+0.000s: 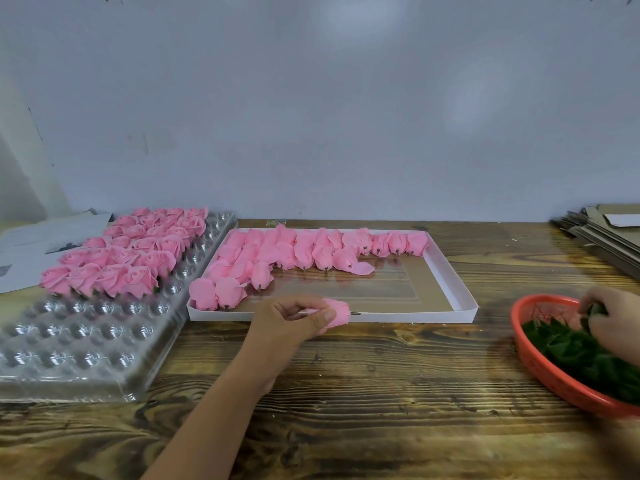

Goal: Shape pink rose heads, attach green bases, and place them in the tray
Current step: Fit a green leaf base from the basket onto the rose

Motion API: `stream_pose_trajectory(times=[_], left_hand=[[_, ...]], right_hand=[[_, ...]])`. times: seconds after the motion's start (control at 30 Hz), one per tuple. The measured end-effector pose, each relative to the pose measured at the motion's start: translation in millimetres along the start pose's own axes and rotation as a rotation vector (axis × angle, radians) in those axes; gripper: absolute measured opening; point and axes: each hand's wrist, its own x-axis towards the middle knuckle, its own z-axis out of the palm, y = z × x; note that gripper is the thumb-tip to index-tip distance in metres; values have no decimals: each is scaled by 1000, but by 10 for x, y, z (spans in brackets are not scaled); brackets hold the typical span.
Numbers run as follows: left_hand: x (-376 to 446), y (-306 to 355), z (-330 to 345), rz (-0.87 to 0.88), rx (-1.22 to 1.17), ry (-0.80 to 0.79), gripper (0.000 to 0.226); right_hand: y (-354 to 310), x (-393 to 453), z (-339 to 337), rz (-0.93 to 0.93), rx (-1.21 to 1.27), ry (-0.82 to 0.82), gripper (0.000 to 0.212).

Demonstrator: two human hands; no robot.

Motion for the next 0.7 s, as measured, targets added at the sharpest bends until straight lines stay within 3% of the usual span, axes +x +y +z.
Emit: stream_pose_trajectory(times=[0.2, 0.23, 0.37, 0.5, 0.57, 0.63, 0.7], left_hand=[[-7, 7, 4, -12, 3, 8, 11], [-8, 10, 4, -15, -3, 8, 11], [-12, 14, 10, -14, -16, 10, 10], [-6, 6, 6, -25, -7, 15, 11], [-4, 7, 6, -34, -11, 19, 11], [-1, 7, 9, -34, -25, 16, 11], [1, 6, 10, -35, -38, 13, 11]], right_hand=[[207, 133, 100, -17, 20, -48, 12], [250, 173, 134, -15, 25, -51, 18], [507, 345, 249, -1, 38, -47, 75], [547, 363, 241, 2, 76, -23, 89], [416, 264, 138, -3, 51, 50, 79], [284, 188, 35, -39, 0, 141, 53], [89, 77, -60, -13, 118, 215, 44]])
